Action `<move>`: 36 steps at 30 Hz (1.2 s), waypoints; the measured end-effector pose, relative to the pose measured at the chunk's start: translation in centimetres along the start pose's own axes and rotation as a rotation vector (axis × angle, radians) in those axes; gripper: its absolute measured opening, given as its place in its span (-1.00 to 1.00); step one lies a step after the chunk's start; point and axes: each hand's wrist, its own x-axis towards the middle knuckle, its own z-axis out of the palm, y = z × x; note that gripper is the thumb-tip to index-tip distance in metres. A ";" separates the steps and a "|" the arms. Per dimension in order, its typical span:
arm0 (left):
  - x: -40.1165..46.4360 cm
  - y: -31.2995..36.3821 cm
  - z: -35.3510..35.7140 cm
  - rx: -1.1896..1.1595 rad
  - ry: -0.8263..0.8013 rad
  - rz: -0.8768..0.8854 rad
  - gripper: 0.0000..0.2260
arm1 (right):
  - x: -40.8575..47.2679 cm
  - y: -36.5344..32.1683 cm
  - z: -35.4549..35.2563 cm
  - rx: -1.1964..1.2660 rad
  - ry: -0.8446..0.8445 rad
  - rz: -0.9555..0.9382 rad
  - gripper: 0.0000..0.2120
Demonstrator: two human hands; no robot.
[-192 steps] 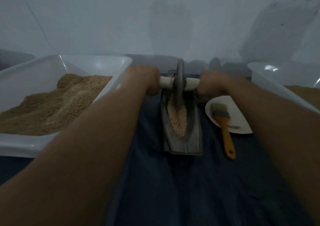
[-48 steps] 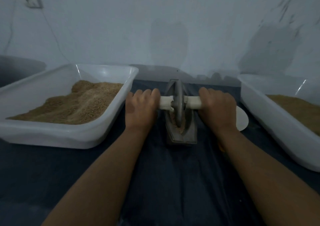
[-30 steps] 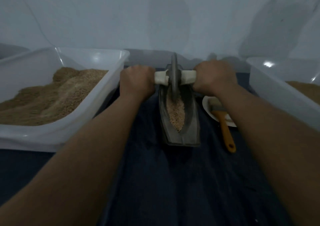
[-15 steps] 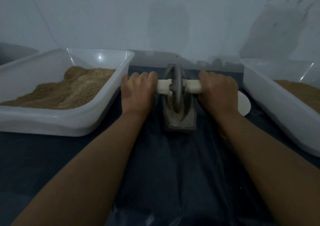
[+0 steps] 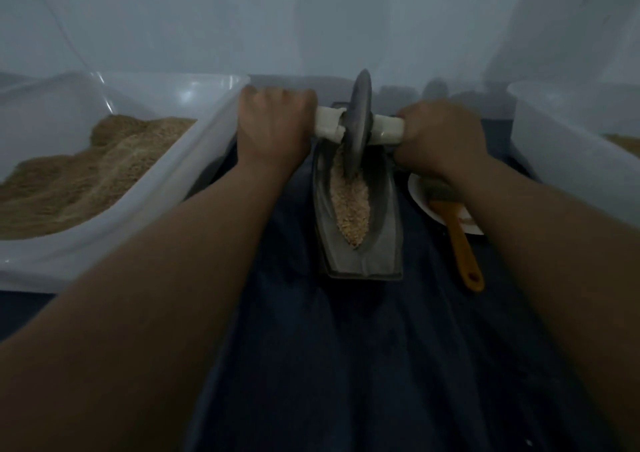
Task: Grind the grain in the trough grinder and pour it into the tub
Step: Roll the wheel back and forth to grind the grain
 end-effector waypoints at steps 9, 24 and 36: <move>-6.1 0.3 -3.3 -0.011 0.000 -0.081 -0.76 | -7.0 -2.8 -1.7 -0.143 0.393 -0.054 -0.89; -4.0 0.0 -1.1 -0.039 0.018 -0.077 -0.82 | -4.4 -1.6 0.3 -0.156 0.385 -0.039 -0.91; -3.0 -0.1 0.3 -0.034 0.066 -0.094 -0.87 | -2.8 -1.7 0.5 -0.166 0.416 -0.032 -0.86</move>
